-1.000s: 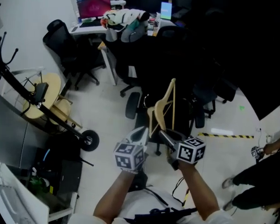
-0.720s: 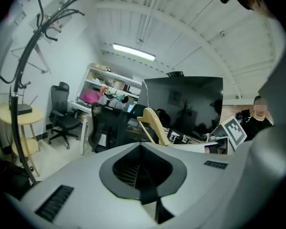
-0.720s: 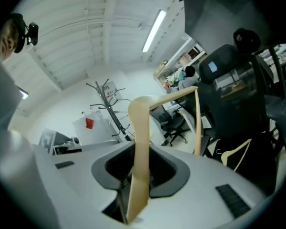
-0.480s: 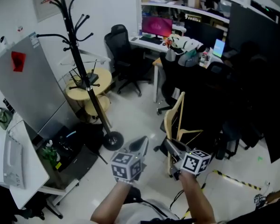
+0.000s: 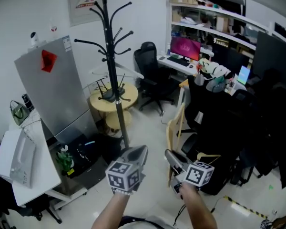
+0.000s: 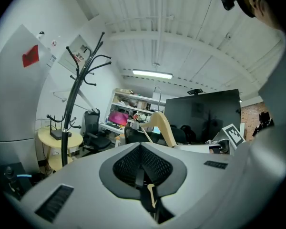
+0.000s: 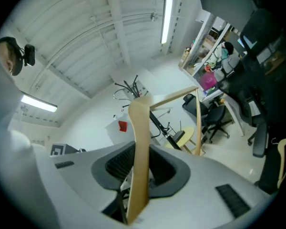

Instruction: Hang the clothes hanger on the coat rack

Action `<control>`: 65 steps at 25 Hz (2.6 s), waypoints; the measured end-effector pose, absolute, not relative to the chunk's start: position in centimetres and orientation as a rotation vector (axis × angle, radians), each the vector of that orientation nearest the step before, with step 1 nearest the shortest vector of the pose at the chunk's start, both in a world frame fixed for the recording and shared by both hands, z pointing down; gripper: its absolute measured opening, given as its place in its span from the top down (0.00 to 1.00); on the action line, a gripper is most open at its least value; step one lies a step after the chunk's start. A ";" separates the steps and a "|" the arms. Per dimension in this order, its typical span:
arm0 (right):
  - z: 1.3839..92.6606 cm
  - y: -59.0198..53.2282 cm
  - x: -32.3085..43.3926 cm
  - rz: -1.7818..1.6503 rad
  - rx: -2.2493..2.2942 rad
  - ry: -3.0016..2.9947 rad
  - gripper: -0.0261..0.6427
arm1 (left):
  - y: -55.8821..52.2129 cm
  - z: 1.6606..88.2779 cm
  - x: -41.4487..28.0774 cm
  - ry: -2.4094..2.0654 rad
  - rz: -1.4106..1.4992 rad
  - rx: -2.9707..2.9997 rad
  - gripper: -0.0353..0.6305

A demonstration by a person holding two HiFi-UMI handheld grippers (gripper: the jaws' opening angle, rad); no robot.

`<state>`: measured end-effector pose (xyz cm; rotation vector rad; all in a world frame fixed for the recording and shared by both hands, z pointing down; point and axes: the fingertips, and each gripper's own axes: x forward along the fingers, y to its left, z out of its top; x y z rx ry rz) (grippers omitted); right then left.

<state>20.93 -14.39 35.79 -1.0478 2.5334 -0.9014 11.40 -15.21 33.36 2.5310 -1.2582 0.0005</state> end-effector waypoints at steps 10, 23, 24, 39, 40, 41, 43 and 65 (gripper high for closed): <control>33.0 -15.3 6.3 -0.938 -0.870 2.555 0.80 | -16.5 31.8 -0.5 -1.307 -0.045 2.527 0.96; 33.4 -17.6 -9.8 -1.124 -0.666 2.472 0.80 | -18.8 32.8 -15.3 -1.320 -0.025 2.493 0.96; 33.7 -17.6 -10.9 -1.139 -0.649 2.461 0.80 | -18.8 33.1 -16.2 -1.317 -0.016 2.494 0.96; 40.0 -22.1 -19.6 -1.353 -0.589 2.425 0.80 | -20.4 37.3 -24.5 -1.366 -0.025 2.389 0.96; 40.6 -22.8 -19.5 -1.382 -0.594 2.405 0.80 | -20.8 37.6 -24.7 -1.370 -0.026 2.385 0.96; 41.2 -23.5 -19.5 -1.419 -0.590 2.375 0.80 | -21.2 37.8 -24.8 -1.375 -0.024 2.382 0.96; 42.0 -25.1 -19.6 -1.487 -0.557 2.307 0.80 | -22.2 38.2 -25.1 -1.385 -0.018 2.378 0.96; 47.6 -43.2 -21.1 -1.677 -0.399 2.174 0.80 | -38.9 42.9 -24.9 -1.431 0.089 2.295 0.96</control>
